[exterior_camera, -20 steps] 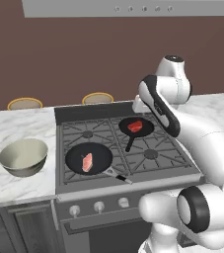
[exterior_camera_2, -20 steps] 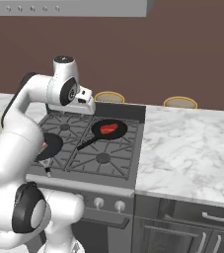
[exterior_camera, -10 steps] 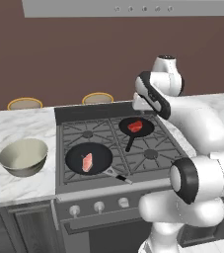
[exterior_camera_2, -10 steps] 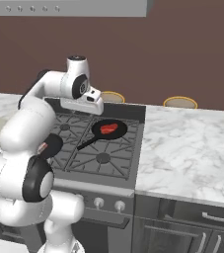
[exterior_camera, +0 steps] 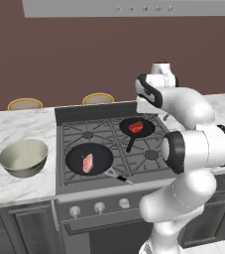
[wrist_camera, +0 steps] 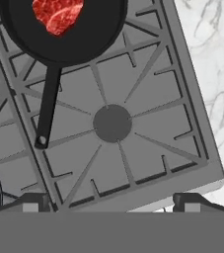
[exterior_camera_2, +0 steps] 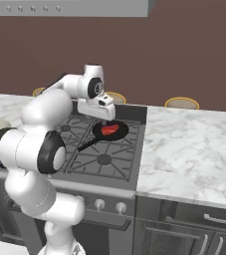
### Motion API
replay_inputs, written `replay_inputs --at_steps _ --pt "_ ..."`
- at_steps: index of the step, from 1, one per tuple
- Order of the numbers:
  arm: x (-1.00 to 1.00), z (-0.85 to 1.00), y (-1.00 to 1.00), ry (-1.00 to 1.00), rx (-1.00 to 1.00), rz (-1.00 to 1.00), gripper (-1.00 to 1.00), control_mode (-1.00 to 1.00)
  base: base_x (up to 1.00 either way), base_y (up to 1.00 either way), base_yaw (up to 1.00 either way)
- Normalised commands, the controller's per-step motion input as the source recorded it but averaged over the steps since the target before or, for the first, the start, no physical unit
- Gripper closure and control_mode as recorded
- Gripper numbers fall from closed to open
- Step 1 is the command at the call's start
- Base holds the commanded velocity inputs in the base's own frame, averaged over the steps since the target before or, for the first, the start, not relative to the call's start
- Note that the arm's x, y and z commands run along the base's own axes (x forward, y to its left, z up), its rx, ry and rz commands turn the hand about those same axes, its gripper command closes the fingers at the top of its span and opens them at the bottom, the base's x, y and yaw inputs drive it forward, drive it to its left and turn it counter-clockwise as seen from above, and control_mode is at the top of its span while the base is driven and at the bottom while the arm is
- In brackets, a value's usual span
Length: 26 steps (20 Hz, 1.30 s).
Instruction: Place one of the steaks on the plate and the other in the bowl. Then place the bowl in the fridge.
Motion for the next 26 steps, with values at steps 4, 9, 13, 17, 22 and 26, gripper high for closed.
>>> replay_inputs --at_steps 4,9,13,17,22,26 --pt "0.25 -0.07 -0.25 0.0 0.0 0.01 -1.0 -1.0 0.0 0.0 0.0" --pt "0.31 -0.19 -0.19 0.0 0.0 0.02 -1.0 -1.0 0.0 0.0 0.0" --pt "0.35 -0.15 -0.03 0.0 0.01 0.04 -1.0 -1.0 0.0 0.0 0.0" --pt "0.42 -0.23 0.0 0.0 0.0 0.0 -1.0 -1.0 0.0 0.0 0.0" --pt "0.55 -0.19 0.03 0.0 0.0 0.0 -1.0 -1.0 0.0 0.0 0.0" --pt "0.6 -0.28 0.0 0.0 0.0 0.0 -1.0 -1.0 0.0 0.0 0.0"
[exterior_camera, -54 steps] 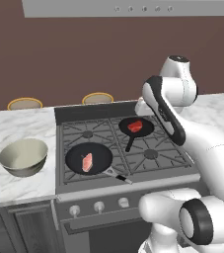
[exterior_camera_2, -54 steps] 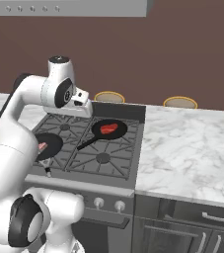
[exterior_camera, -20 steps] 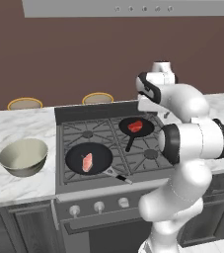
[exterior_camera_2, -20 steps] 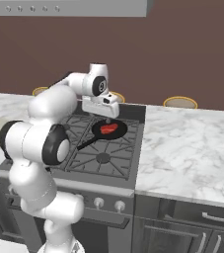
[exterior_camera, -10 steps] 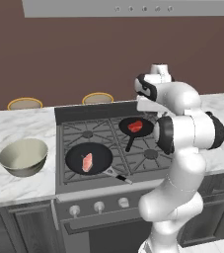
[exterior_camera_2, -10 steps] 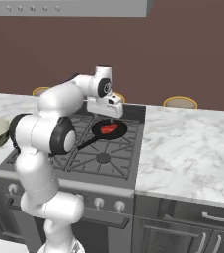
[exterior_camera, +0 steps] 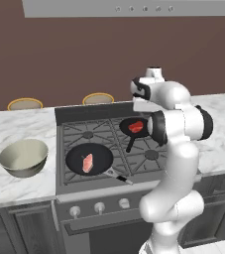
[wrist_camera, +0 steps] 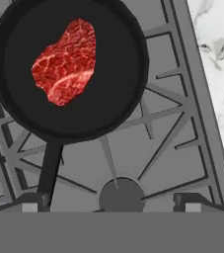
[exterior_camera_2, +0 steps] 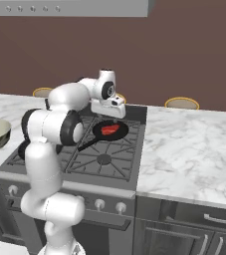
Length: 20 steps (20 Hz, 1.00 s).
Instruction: Place one of the steaks on the plate and the other in the bowl. Then place the bowl in the fridge.
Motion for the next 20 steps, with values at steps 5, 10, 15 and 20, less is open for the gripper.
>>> replay_inputs --at_steps 5,10,15,20 --pt "0.4 -0.24 0.0 0.0 0.01 0.0 -1.0 -1.0 0.0 0.0 0.0" --pt "0.4 -0.33 0.0 0.0 0.0 0.0 -1.0 -1.0 0.0 0.0 0.0" --pt "0.45 -0.33 0.0 0.01 0.03 0.01 -1.0 -1.0 0.0 0.0 0.0" --pt "0.39 -0.17 0.03 0.0 0.07 0.04 -1.0 -1.0 0.0 0.0 0.0"
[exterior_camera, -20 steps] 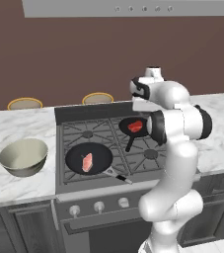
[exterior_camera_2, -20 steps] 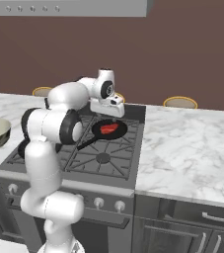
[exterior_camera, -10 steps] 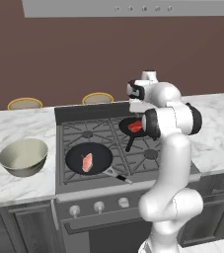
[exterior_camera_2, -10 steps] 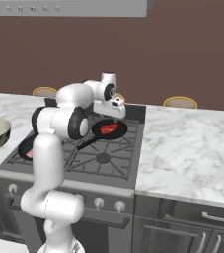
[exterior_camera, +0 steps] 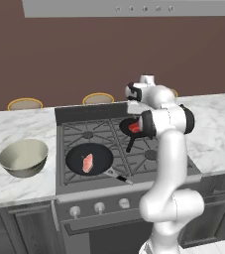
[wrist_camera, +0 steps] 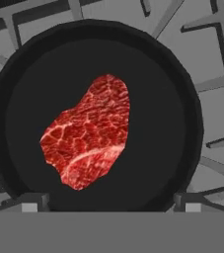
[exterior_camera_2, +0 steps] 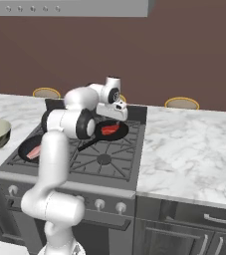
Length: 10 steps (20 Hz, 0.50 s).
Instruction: Place one of the steaks on the plate and the other in the bowl. Then place the bowl in the fridge.
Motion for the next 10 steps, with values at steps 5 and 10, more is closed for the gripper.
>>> replay_inputs --at_steps 5,10 --pt "0.32 -0.23 0.1 0.01 0.03 0.05 -1.0 -1.0 0.0 0.0 0.0" --pt "0.2 -0.29 0.0 0.03 0.0 0.05 -1.0 -1.0 0.0 0.0 0.0"
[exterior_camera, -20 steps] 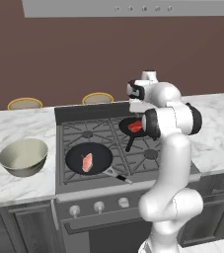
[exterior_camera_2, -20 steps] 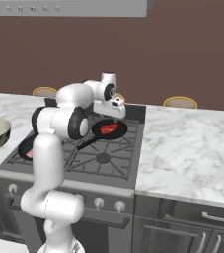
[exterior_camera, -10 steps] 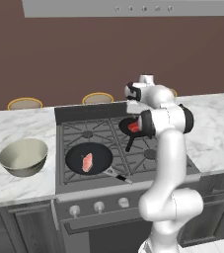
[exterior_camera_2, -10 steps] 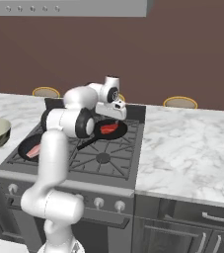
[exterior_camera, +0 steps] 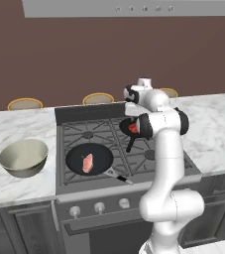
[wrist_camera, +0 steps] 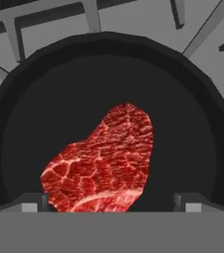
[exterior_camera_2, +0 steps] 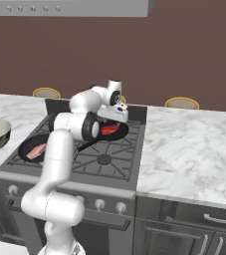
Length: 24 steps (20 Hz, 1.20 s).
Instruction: Place one of the steaks on the plate and the other in the bowl. Then place the bowl in the fridge.
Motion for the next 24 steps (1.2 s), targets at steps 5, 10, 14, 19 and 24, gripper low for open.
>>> replay_inputs --at_steps 5,10,14,19,24 --pt "0.07 -0.29 0.0 0.0 0.0 0.02 -1.0 -1.0 0.0 0.0 0.0" --pt "0.06 -0.11 0.0 0.0 0.02 0.02 -1.0 -1.0 0.0 0.0 0.0" --pt "0.04 -0.12 0.0 -0.01 0.03 0.02 -1.0 -1.0 0.0 0.0 0.0" --pt "0.05 -0.25 0.0 -0.02 0.01 0.01 -1.0 -1.0 0.0 0.0 0.0" --pt "0.01 -0.35 0.0 0.0 0.0 0.01 -1.0 -1.0 0.0 0.0 0.0"
